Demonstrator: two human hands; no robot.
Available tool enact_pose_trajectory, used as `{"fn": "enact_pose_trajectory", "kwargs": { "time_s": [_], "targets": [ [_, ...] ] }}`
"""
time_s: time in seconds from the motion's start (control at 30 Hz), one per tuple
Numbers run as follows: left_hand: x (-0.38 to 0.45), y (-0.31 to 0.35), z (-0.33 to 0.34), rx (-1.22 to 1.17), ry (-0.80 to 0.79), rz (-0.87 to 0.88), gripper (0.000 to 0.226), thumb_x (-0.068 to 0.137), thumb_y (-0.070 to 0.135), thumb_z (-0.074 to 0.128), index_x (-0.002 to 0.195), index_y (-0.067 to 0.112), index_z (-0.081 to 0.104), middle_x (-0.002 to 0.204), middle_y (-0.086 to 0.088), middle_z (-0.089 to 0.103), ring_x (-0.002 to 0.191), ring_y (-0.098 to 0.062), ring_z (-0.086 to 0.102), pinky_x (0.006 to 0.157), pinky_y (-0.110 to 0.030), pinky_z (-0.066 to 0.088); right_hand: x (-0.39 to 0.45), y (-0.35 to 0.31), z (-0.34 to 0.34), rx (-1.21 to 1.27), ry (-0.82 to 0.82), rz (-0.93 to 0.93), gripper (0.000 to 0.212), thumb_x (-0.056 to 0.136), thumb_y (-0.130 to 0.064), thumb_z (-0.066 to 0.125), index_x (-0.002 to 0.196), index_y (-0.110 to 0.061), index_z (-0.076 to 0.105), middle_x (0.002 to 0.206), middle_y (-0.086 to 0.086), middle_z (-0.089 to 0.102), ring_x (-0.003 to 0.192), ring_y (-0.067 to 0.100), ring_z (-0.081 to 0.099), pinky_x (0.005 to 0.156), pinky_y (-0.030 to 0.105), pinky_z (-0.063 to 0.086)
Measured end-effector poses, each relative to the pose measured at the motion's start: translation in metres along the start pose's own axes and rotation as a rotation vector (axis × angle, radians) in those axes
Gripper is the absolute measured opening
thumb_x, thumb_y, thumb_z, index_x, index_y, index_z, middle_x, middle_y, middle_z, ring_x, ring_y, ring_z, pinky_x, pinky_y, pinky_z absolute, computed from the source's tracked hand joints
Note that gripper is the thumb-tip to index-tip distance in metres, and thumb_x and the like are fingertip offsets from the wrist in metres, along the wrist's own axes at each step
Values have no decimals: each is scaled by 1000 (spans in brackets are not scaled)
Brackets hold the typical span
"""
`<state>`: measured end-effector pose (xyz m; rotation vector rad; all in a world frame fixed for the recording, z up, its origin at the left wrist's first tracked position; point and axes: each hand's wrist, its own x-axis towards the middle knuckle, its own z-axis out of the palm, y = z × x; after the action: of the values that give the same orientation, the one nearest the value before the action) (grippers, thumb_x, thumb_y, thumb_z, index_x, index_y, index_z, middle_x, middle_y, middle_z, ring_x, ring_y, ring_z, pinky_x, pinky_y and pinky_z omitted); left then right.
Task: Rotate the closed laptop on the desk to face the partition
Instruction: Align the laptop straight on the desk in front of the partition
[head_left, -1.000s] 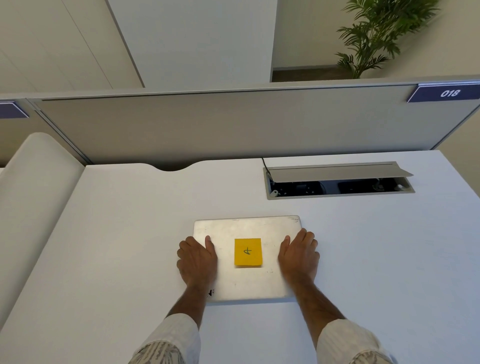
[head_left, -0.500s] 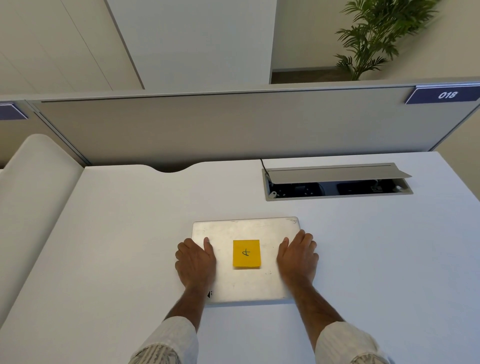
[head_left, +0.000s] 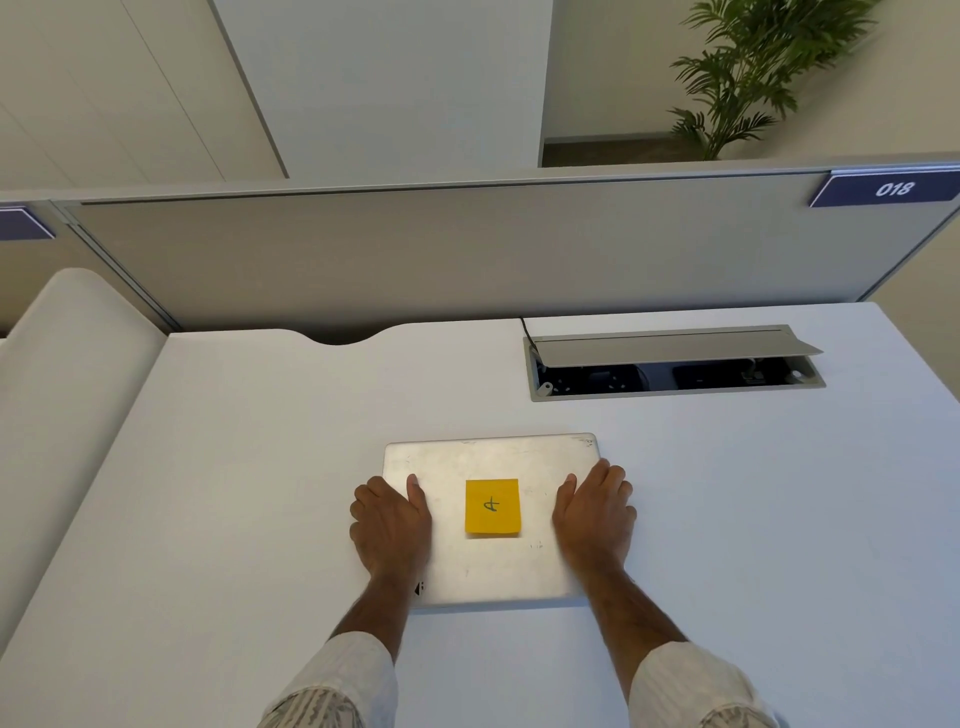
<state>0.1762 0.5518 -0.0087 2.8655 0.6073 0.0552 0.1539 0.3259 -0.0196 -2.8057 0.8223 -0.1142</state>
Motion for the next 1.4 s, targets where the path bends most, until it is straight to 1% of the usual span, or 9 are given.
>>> {"fn": "enact_pose_trajectory", "kwargs": {
  "time_s": [0.5, 0.73, 0.87, 1.1, 1.17, 1.23, 1.3, 1.33, 1.4],
  "targets": [
    [0, 0, 3, 1, -8, 1, 44, 97, 46, 49, 94, 2, 51, 88, -16, 56, 75, -34, 59, 52, -37, 45, -1, -1, -3, 4, -15, 14, 42, 98, -42, 44, 120, -6, 47, 106, 11, 54, 91, 24, 57, 65, 39, 54],
    [-1, 0, 1, -23, -9, 3, 45, 98, 46, 47, 97, 1, 51, 93, -17, 56, 80, -35, 59, 56, -40, 47, -3, -2, -6, -12, -31, 13, 44, 98, -40, 45, 122, -3, 47, 105, 12, 55, 90, 25, 56, 63, 39, 51],
    [-3, -2, -2, -21, -16, 10, 46, 99, 48, 44, 100, 2, 51, 95, -15, 55, 84, -34, 59, 58, -41, 49, -3, -2, -7, -24, -56, 2, 49, 98, -40, 45, 127, -1, 47, 108, 13, 57, 92, 27, 57, 68, 40, 51],
    [-5, -3, -5, 15, 15, 26, 44, 99, 47, 44, 98, 4, 51, 93, -14, 54, 82, -31, 58, 55, -38, 44, -1, -1, -10, 21, -61, -43, 54, 98, -40, 47, 135, -2, 43, 119, 14, 56, 99, 27, 58, 78, 40, 53],
    [-5, -3, -8, 50, 29, 34, 43, 98, 46, 45, 95, 4, 52, 91, -13, 54, 81, -31, 57, 56, -38, 44, -2, 1, -10, 44, -45, -70, 56, 98, -40, 47, 138, -2, 39, 125, 14, 54, 104, 27, 57, 82, 39, 54],
    [-5, -2, -10, 85, 41, 42, 40, 99, 44, 46, 93, 5, 52, 89, -13, 54, 80, -31, 57, 58, -39, 44, -2, 3, -10, 56, -38, -105, 60, 99, -40, 45, 143, -1, 35, 138, 17, 50, 120, 31, 54, 95, 43, 54],
    [-7, -1, -13, 130, 56, 56, 37, 99, 41, 46, 92, 6, 53, 88, -13, 55, 79, -31, 56, 60, -40, 45, -5, 3, -12, 50, -55, -149, 65, 101, -39, 42, 151, 1, 29, 154, 21, 39, 140, 37, 42, 114, 47, 42],
    [-8, 0, -13, 142, 65, 71, 35, 99, 40, 47, 92, 6, 53, 88, -13, 55, 78, -31, 56, 61, -41, 45, -6, 3, -14, 48, -62, -174, 66, 102, -38, 40, 153, 2, 26, 159, 21, 33, 146, 38, 35, 119, 48, 35],
    [-11, 3, -18, 154, 84, 104, 30, 98, 37, 49, 93, 7, 54, 86, -12, 55, 77, -30, 56, 62, -41, 45, -8, 2, -17, 56, -68, -223, 66, 103, -39, 35, 155, 0, 23, 163, 21, 25, 151, 38, 26, 123, 48, 28]
  ]
}}
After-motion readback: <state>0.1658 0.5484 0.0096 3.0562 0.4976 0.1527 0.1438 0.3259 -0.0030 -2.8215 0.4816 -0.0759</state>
